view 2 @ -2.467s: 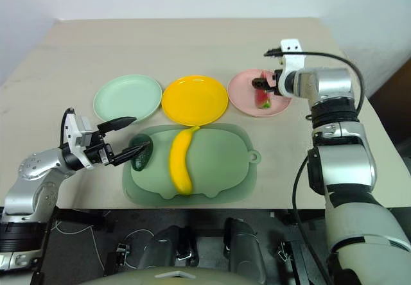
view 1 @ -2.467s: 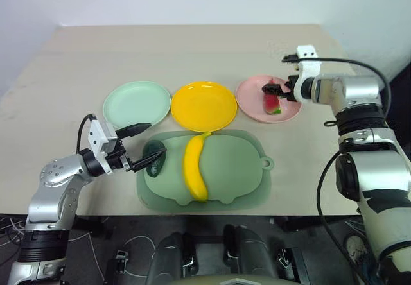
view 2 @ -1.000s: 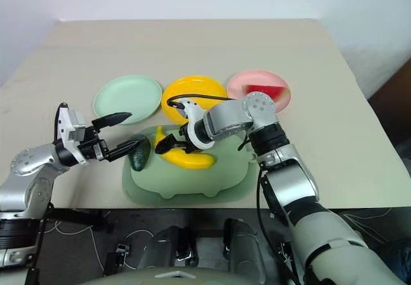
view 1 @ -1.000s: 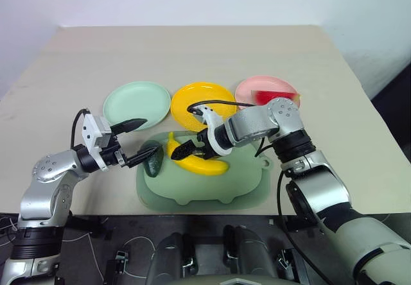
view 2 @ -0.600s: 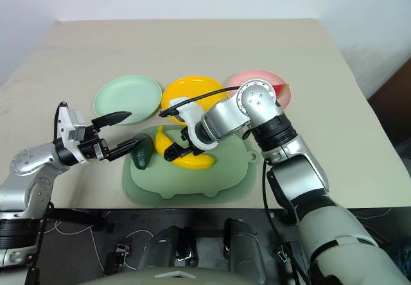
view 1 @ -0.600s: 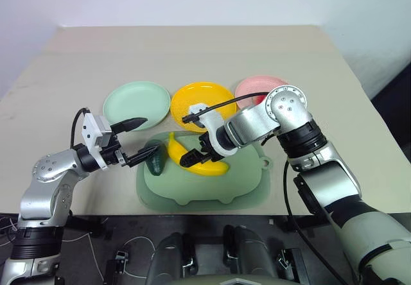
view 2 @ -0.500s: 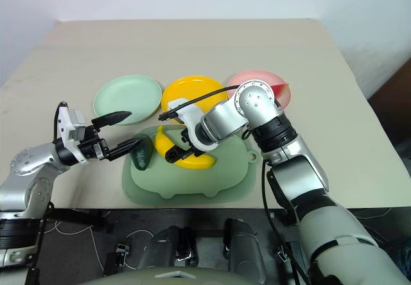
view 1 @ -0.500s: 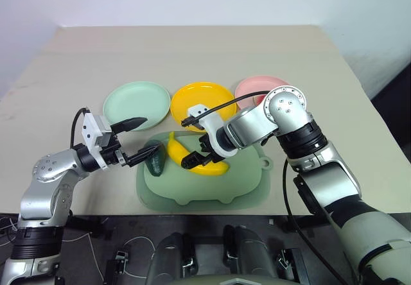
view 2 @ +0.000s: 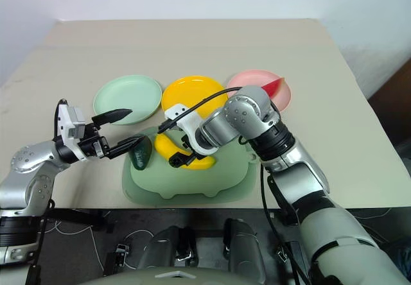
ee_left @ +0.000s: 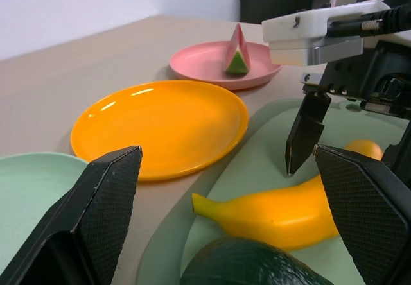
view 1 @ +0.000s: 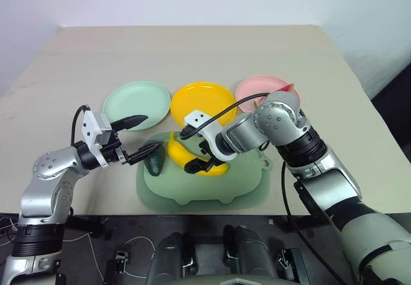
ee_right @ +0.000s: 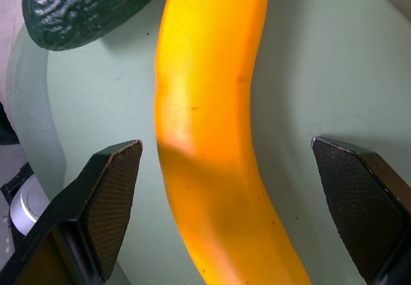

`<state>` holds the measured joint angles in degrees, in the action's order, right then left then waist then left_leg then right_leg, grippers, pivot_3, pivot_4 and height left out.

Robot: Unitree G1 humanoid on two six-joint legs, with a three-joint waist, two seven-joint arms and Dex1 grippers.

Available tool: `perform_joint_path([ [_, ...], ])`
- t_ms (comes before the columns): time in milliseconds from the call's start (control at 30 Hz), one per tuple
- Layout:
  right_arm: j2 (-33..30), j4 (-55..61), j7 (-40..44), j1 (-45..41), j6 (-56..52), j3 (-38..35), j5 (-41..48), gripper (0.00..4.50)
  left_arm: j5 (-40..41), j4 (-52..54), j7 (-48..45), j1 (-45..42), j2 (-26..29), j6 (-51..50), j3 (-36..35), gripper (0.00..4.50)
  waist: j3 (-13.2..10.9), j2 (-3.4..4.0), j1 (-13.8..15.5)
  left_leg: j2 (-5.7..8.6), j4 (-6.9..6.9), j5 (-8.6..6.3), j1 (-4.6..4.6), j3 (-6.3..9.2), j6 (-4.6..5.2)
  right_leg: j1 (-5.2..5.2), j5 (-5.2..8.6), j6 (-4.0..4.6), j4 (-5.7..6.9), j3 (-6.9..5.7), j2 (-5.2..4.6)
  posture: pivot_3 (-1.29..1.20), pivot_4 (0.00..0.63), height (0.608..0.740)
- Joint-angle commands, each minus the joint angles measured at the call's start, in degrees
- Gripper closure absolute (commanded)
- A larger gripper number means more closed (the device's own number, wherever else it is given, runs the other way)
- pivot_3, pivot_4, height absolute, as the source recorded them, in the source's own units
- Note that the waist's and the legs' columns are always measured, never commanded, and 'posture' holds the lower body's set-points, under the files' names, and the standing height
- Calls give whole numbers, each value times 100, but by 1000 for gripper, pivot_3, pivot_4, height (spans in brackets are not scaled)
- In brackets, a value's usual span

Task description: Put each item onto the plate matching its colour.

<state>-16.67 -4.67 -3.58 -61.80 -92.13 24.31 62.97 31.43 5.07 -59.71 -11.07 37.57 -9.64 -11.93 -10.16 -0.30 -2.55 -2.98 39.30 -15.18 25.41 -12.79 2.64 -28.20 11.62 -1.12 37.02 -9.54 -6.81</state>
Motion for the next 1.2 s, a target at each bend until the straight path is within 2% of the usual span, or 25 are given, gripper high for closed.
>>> perform_joint_path([
  [33, 57, 264, 323, -8, -37, -19, -267, 638, -14, 111, -22, -8, 5, 97, -32, 0, 0, 0, 0, 0, 0, 0, 0, 0, 0, 0, 0, 0, 0, 0, 0, 0, 150, 696],
  [200, 78, 358, 595, 10, -37, -6, -593, 2299, -34, 5, -78, -12, 2, 162, -43, 0, 0, 0, 1, 0, 0, 0, 0, 0, -1, -1, 0, 0, 0, 0, -1, 0, 150, 696],
  [367, 76, 388, 835, 10, -37, 9, -830, 2299, -11, -133, -166, -29, -30, 237, -78, 0, 0, 0, -1, 0, 0, -1, 1, 0, -1, -2, 0, 1, 0, 0, -2, 0, 150, 696],
  [467, 80, 373, 974, -23, -37, -73, -1003, 2636, -23, -201, -212, -24, -40, 300, -87, 0, 0, 0, -2, 0, 0, -1, 1, 0, -1, -4, 0, 1, 0, 0, -2, 0, 150, 696],
  [533, 67, 399, 1052, -61, -37, -169, -1115, 2673, -15, -206, -218, -25, -43, 313, -91, 0, 0, 0, 0, 0, 0, -1, 2, 0, -1, -4, 0, 1, 0, 0, -2, 0, 150, 696],
  [633, -144, 595, 1387, -254, -37, -372, -1190, 2673, -6, -203, -214, -42, -48, 306, -94, 0, 0, 0, 4, 0, 0, -1, 3, 0, -1, -4, 0, 1, -1, 0, -3, 0, 150, 696],
  [733, -160, 496, 1654, -456, -32, -897, -1200, 2673, 4, -174, -209, -22, -46, 296, -105, 0, 0, 0, 1, 0, 0, -1, 4, 0, -1, -7, 0, 1, -1, 0, -4, 0, 150, 696],
  [800, -403, 347, 2003, -700, 370, -921, -1453, 2673, 17, -136, -166, -16, -75, 261, -94, 0, 0, 0, 0, 0, 0, -1, 5, 0, -1, -9, 0, 1, 0, 0, -3, 0, 150, 696],
  [867, -637, 61, 2382, -886, 886, -674, -1854, 2673, -2, -92, -127, -2, -107, 245, -52, 0, 0, 0, 1, 0, -1, -1, 4, 0, -1, -9, 0, 1, -1, 0, -3, 0, 150, 696],
  [933, -616, -558, 2726, -1110, 1332, -572, -2212, 2673, -2, -51, -97, 9, -122, 222, -41, 0, 0, 0, -2, 0, -1, -1, 4, 0, -1, -7, 1, 1, -3, 0, -3, 0, 150, 696],
  [1200, 210, -3641, 3670, -1955, 3489, -219, -3927, 2673, -28, 44, -3, 14, -130, 178, -47, 0, -1, 1, -25, -2, -5, 2, 7, -13, -2, -19, 1, 1, 6, -1, 3, 0, 150, 696],
])
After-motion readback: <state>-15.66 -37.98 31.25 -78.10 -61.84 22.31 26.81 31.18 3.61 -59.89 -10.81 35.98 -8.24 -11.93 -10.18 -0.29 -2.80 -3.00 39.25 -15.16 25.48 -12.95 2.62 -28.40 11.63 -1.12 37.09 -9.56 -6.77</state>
